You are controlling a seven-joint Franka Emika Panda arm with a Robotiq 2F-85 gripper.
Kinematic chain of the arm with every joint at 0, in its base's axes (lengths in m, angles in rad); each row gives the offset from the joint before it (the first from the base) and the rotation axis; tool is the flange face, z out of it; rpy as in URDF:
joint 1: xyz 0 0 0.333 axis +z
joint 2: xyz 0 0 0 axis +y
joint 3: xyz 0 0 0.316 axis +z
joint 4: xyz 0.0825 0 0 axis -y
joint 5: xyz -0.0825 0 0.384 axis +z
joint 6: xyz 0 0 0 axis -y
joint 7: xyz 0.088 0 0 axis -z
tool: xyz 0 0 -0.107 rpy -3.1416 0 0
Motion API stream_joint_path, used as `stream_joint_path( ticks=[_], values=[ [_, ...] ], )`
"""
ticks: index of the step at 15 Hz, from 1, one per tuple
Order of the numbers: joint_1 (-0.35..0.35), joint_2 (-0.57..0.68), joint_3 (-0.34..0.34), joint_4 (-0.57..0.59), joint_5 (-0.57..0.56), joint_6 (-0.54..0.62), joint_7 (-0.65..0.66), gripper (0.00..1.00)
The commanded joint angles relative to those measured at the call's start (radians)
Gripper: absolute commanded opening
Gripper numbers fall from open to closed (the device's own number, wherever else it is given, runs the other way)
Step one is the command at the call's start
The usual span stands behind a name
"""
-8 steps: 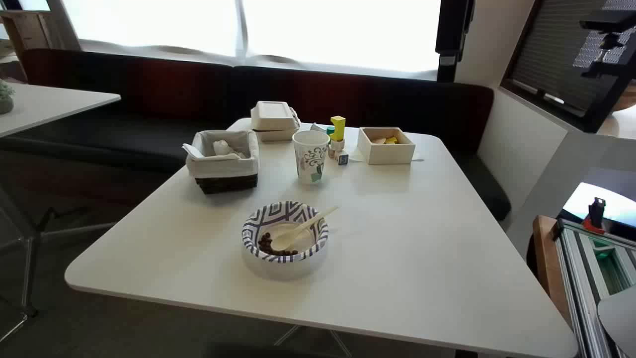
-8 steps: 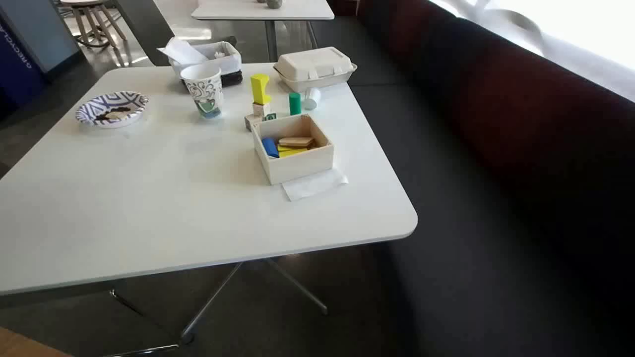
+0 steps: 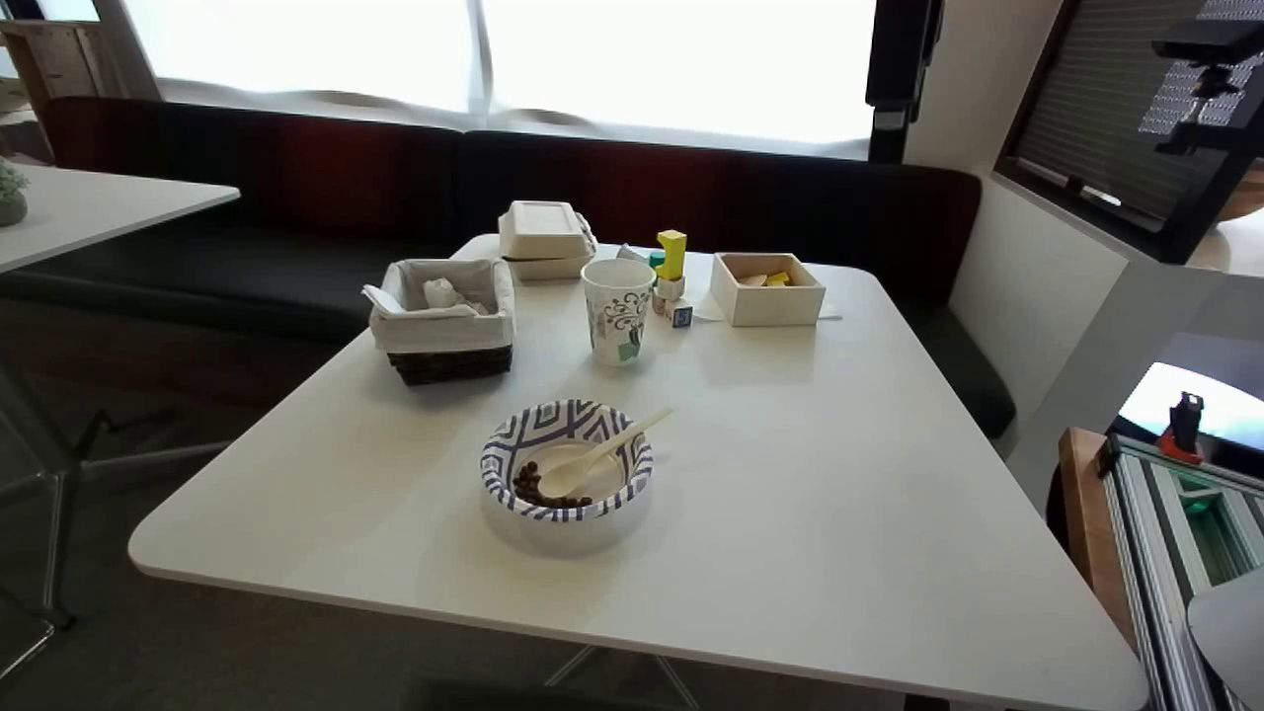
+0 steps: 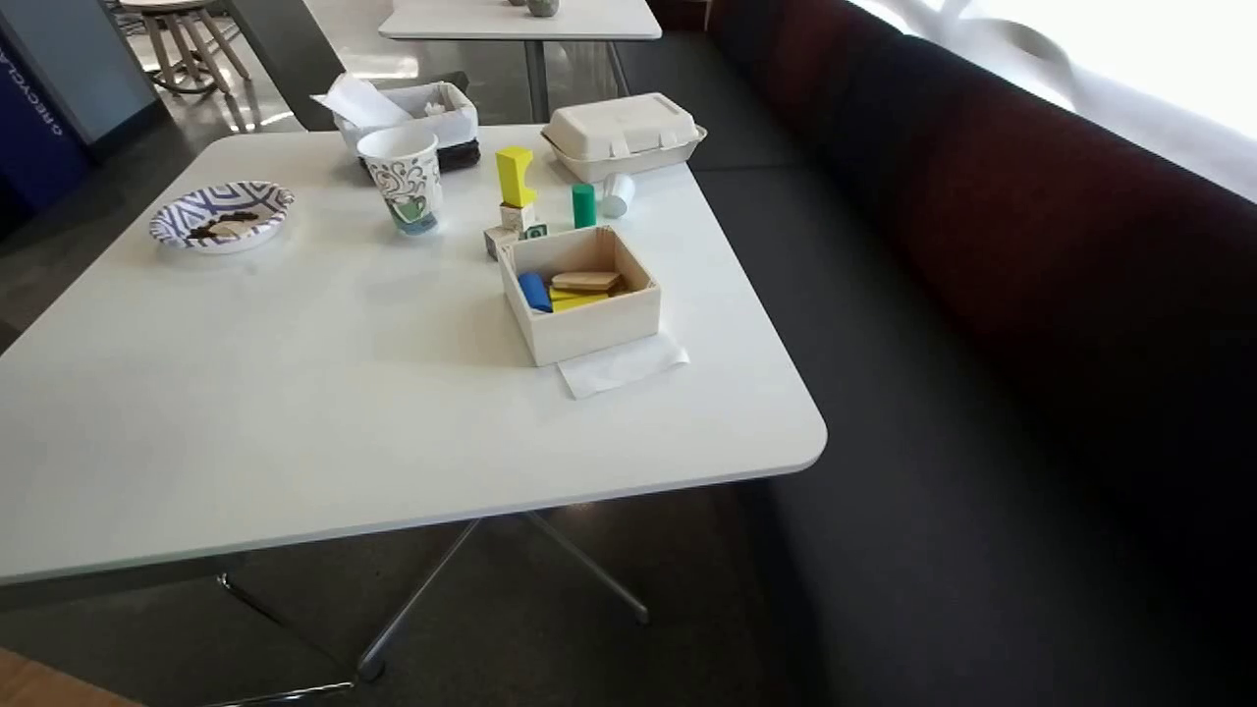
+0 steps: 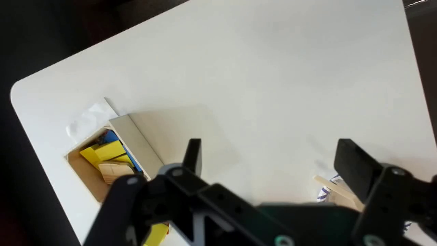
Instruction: Move the cup to the right
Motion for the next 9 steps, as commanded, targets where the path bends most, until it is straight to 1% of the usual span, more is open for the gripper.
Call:
stream_joint_path(
  ticks=[1,5,6,7,9],
  values=[
    [0.012,0.000,-0.010,0.002,-0.005,-0.003,0.004,1.00],
    [0.012,0.000,-0.010,0.002,-0.005,-0.003,0.004,1.00],
    [0.016,0.035,0.006,0.031,0.015,-0.025,0.044,1.00],
    [0.020,0.066,0.019,0.051,0.038,-0.006,0.095,1.00],
    [0.025,0.144,0.049,0.114,0.083,-0.005,0.218,1.00]
  ],
)
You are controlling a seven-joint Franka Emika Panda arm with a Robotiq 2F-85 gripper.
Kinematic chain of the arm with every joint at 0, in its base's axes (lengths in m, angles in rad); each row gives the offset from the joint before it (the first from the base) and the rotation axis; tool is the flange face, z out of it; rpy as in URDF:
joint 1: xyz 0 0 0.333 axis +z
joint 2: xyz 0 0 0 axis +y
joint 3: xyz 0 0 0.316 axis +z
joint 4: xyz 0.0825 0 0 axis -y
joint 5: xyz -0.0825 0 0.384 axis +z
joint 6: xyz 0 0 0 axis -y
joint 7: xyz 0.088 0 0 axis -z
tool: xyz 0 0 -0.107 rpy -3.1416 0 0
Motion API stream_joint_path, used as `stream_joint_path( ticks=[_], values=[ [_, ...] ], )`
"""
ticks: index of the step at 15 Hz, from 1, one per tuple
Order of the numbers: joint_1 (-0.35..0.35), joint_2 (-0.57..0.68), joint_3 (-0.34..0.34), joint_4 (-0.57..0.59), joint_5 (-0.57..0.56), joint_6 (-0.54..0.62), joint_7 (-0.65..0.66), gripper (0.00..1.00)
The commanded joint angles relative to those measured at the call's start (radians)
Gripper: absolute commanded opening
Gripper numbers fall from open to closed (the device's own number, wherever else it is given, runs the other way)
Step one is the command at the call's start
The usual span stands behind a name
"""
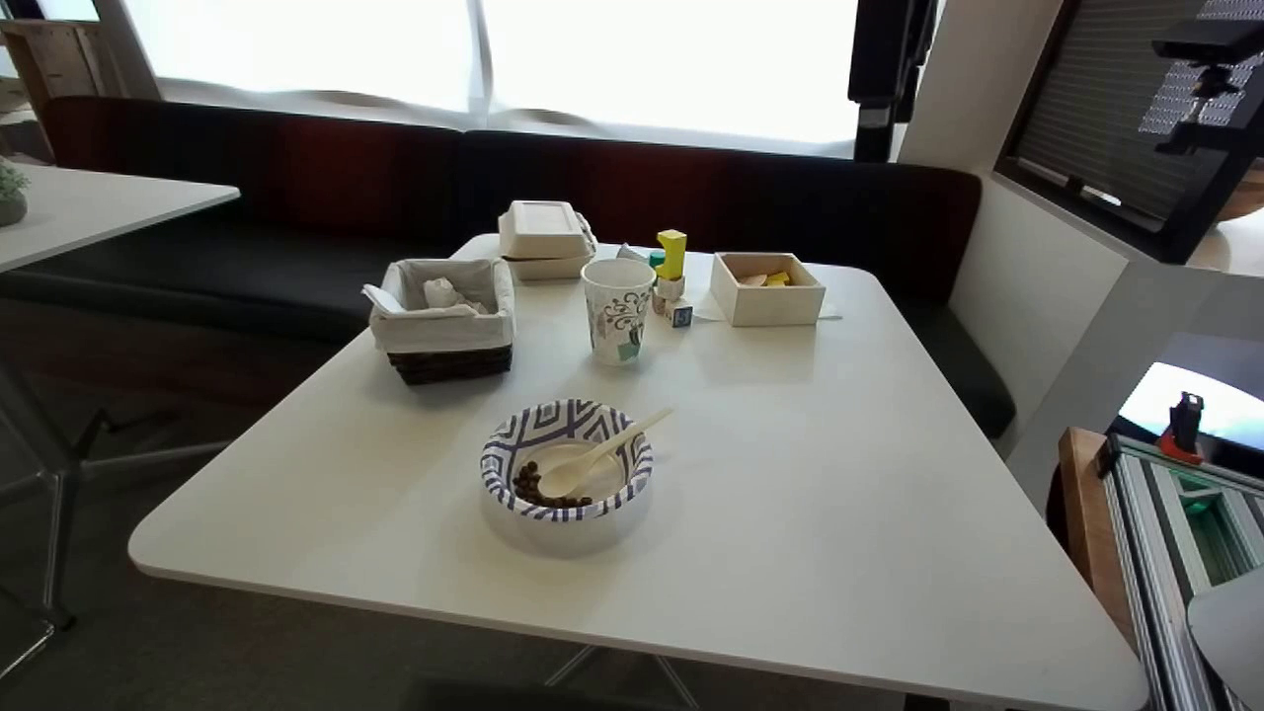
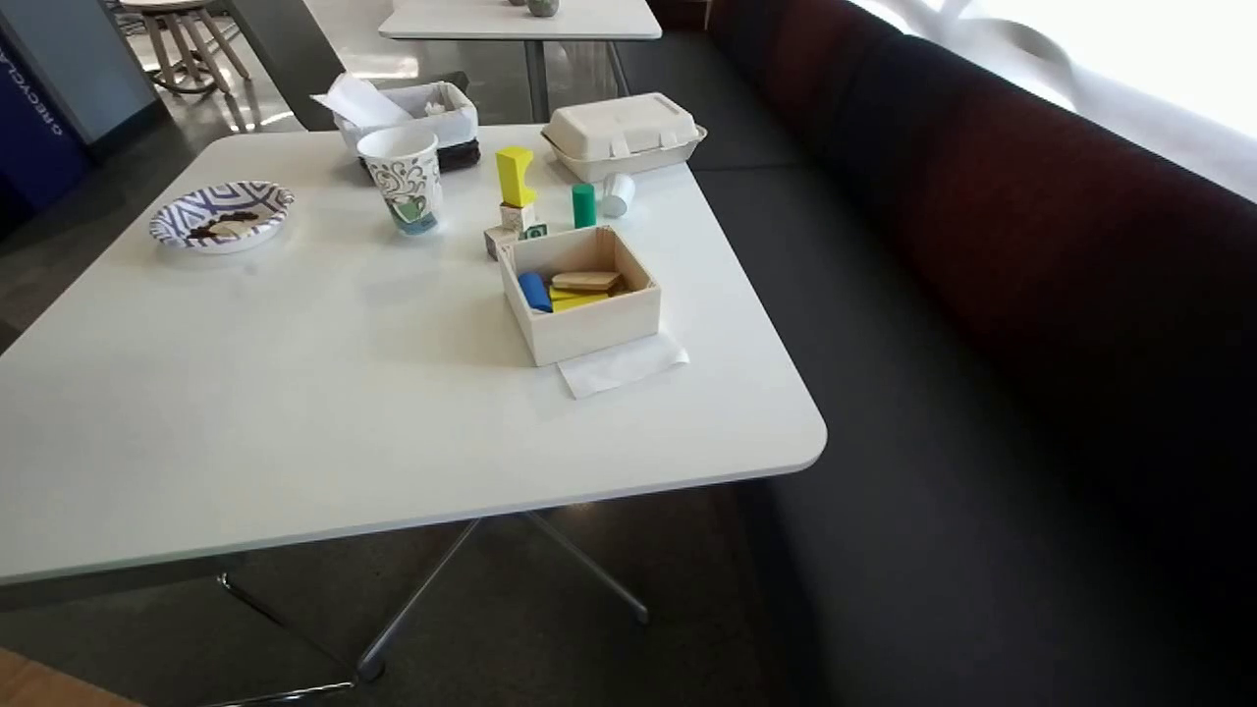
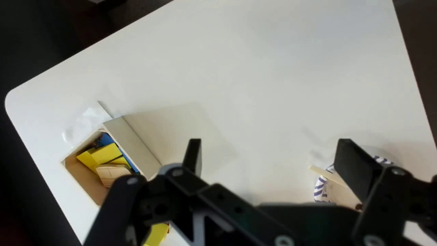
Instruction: Move the cup to the right
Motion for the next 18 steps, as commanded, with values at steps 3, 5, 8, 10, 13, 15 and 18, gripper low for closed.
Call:
stream_joint_path(
  ticks=[3,5,8,10,13,15,18],
  values=[
    [0.014,0.265,0.083,0.210,0.104,0.028,0.349,1.00],
    [0.012,0.367,0.094,0.287,0.114,0.068,0.468,1.00],
    [0.010,0.492,0.071,0.368,0.084,0.150,0.627,1.00],
    [0.011,0.573,0.032,0.414,0.043,0.223,0.716,1.00],
    [0.025,0.709,-0.038,0.523,0.014,0.256,0.850,1.00],
    [0.034,0.651,-0.051,0.466,0.038,0.255,0.779,1.00],
    [0.038,0.705,-0.064,0.515,0.037,0.255,0.806,1.00]
  ],
)
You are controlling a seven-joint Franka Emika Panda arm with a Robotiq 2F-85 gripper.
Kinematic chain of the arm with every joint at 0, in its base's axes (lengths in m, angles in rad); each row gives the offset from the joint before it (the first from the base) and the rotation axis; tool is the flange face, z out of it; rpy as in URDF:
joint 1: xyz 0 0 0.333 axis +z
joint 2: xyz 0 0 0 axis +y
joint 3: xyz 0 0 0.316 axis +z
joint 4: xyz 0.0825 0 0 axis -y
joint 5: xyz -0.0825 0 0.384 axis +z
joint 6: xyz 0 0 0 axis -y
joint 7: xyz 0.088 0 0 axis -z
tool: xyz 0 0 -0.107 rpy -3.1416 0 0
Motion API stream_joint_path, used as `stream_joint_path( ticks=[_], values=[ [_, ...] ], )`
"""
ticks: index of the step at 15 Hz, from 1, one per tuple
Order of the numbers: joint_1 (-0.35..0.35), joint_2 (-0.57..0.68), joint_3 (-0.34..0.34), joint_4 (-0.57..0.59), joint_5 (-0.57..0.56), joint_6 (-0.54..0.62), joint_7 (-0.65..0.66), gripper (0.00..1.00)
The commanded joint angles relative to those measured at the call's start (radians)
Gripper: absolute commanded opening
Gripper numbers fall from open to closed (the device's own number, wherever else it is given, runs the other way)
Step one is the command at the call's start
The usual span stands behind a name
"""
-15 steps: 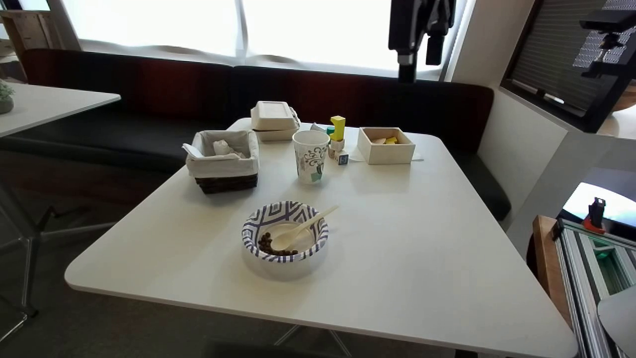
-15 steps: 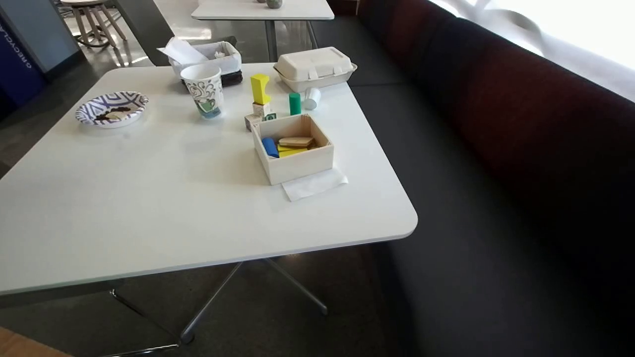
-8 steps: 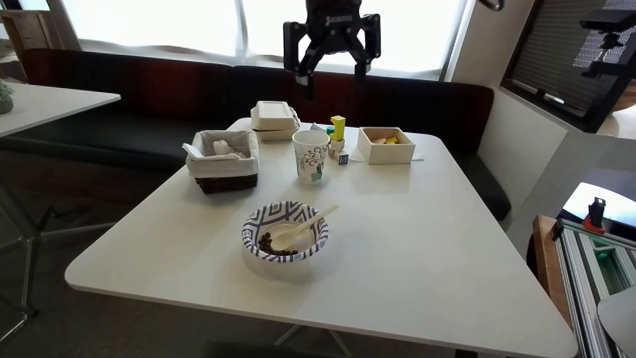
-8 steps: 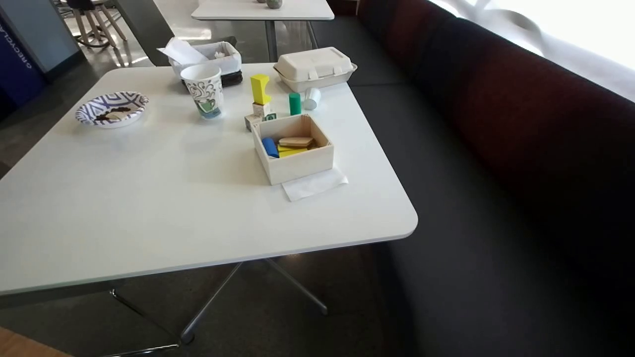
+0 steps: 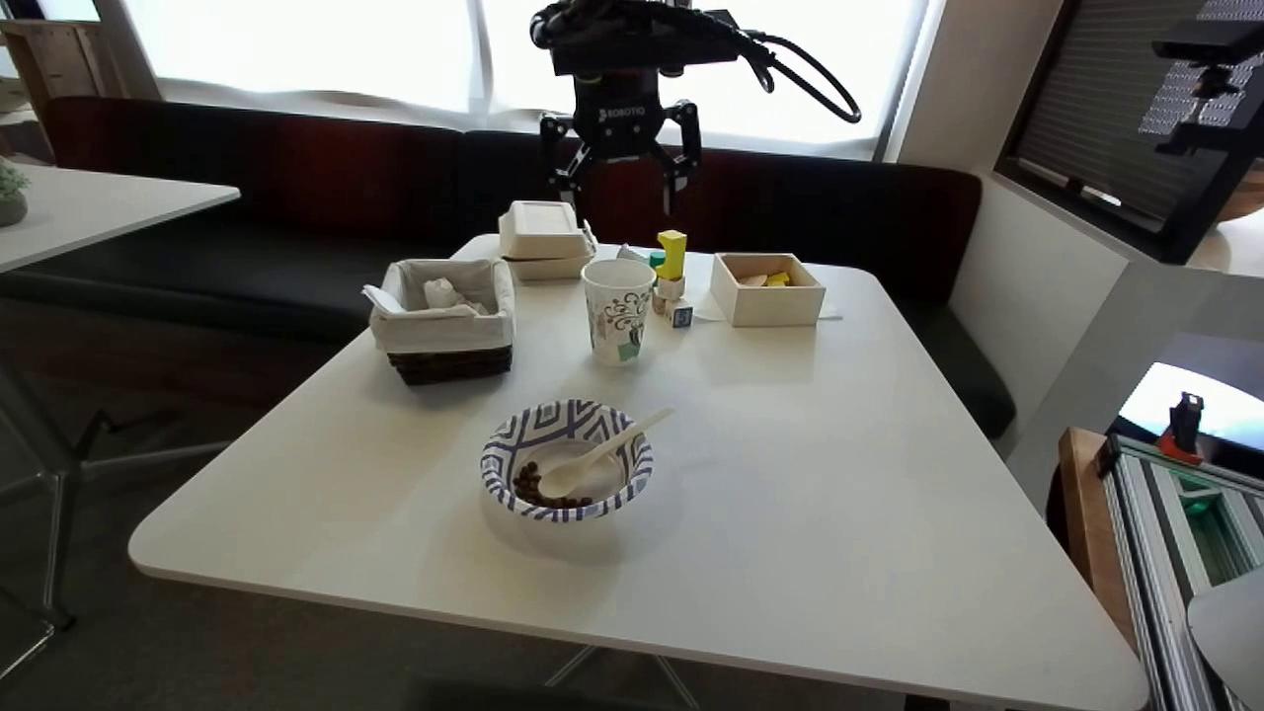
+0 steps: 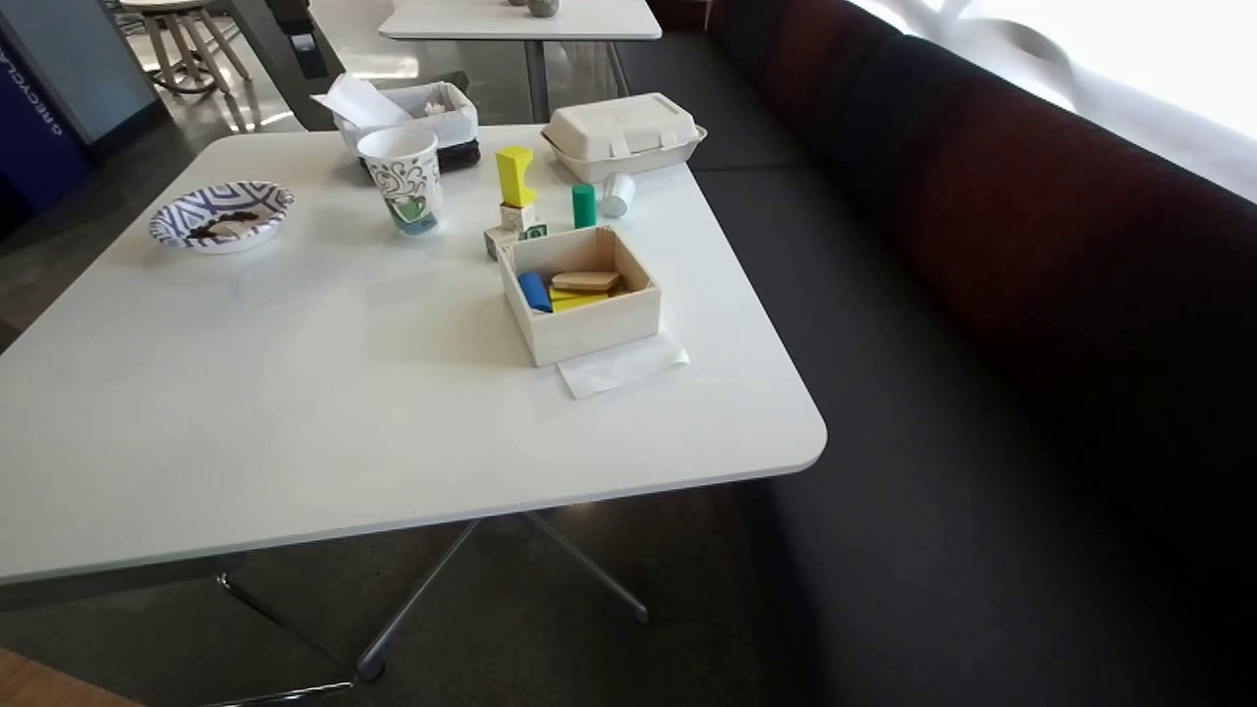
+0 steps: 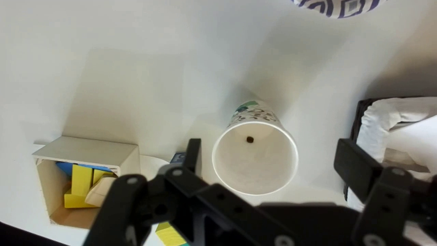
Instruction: Move the cup to the right
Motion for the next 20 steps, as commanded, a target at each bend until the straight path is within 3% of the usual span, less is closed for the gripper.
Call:
stream_joint_path(
  ticks=[1,11,14,16,19,20],
  values=[
    [0.031,0.001,-0.030,0.005,0.009,-0.001,-0.003,1.00],
    [0.037,0.180,-0.061,0.133,0.150,0.071,0.122,1.00],
    [0.039,0.229,-0.068,0.162,0.191,0.141,0.115,0.80],
    [0.041,0.254,-0.076,0.178,0.199,0.165,0.111,0.82],
    [0.045,0.283,-0.090,0.192,0.193,0.200,0.108,0.64],
    [0.047,0.292,-0.094,0.196,0.193,0.211,0.108,0.64]
  ],
)
